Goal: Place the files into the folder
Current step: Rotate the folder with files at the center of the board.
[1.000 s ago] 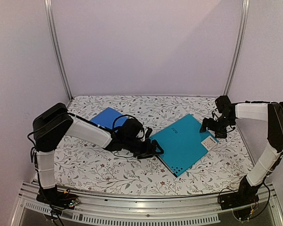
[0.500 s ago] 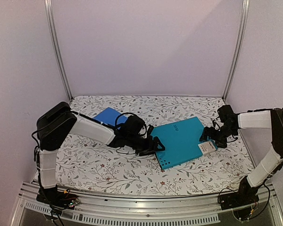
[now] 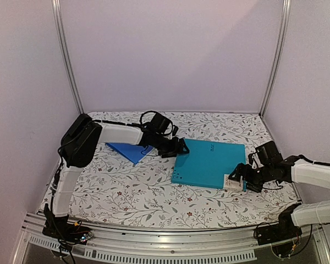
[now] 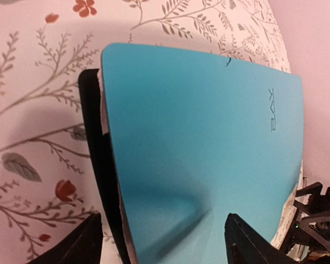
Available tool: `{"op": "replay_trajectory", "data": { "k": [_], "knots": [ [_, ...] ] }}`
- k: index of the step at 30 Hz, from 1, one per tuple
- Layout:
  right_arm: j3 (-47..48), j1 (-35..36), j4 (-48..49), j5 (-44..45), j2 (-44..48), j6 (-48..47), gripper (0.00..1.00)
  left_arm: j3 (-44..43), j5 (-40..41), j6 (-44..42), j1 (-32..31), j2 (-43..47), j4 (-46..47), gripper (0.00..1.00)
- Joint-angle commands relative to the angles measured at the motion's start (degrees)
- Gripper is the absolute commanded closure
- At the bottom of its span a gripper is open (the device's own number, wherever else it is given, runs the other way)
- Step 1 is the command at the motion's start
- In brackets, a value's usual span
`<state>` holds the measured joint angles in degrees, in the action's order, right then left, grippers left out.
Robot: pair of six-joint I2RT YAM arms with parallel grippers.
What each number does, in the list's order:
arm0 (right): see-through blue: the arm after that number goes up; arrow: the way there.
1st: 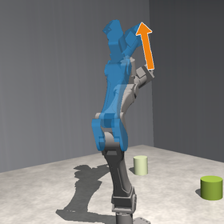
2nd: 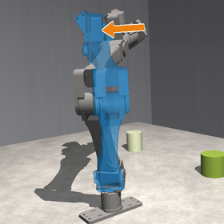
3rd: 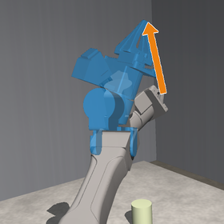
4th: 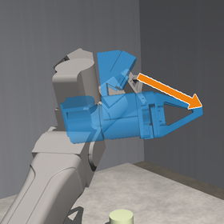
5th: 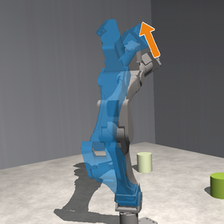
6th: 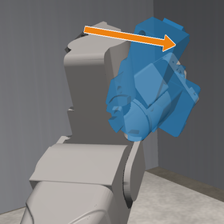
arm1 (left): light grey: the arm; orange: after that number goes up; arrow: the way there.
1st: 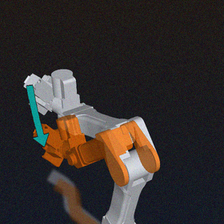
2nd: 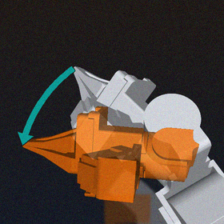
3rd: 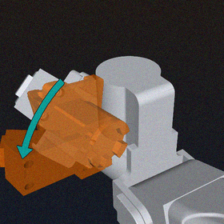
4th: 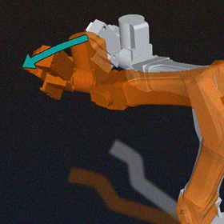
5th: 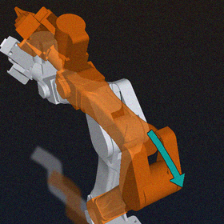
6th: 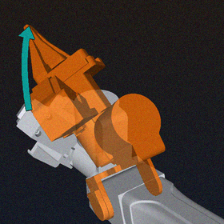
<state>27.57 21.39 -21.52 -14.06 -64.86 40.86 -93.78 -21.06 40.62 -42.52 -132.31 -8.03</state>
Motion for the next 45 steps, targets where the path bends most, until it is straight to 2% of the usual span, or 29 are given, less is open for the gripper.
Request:
{"op": "replay_trajectory", "data": {
  "k": [1, 5, 9, 15, 20, 23, 27, 34, 38, 45],
  "knots": [
    [-1.8, 7.9, 4.1, 5.9, 2.9, 10.2, 0.08, -8.9, 3.8, -7.2, 2.6, -4.1, -12.4, 0.22],
    [-1.6, 14.1, 5.7, 10.1, 2.5, 14.2, 0.08, -12.7, 7.2, -11.0, 4.2, -2.7, -16.3, 0.2],
    [0.4, 17.5, 5.7, 12.6, -0.1, 15.1, 0.08, -9.0, 13.3, -14.3, 4.6, 3.5, -17.8, 0.12],
    [8.6, 17.3, -4.6, 22.7, -3.2, 8.2, 0.01, 12.4, 15.0, -12.4, 1.7, 19.5, -11.7, 0.08],
    [15.9, 10.6, -8.3, 22.5, -7.3, -0.7, 0.01, 31.7, 14.0, -4.2, -4.9, 32.1, -3.8, 0.08],
    [20.6, 7.2, -9.6, 23.7, -10.1, -5.9, 0.01, 37.9, 12.8, 1.4, -8.5, 35.5, 1.0, 0.09],
    [29.4, 3.8, -10.9, 25.4, -14.6, -14.1, 0.01, 39.9, 9.9, 5.6, -10.6, 33.3, 4.9, 0.1],
    [45.8, -0.4, -12.5, 18.3, -32.5, -23.8, 0.01, 37.9, 7.4, 7.8, -11.2, 26.0, 11.2, 0.11],
    [52.5, -2.0, -13.8, 11.4, -43.4, -25.9, 0.01, 36.1, 6.2, 9.3, -11.2, 22.9, 13.6, 0.11],
    [55.7, -4.2, -13.3, 3.4, -52.4, -25.3, 0.01, 35.8, 4.6, 13.3, -10.6, 19.1, 19.2, 0.11]
  ]
}}
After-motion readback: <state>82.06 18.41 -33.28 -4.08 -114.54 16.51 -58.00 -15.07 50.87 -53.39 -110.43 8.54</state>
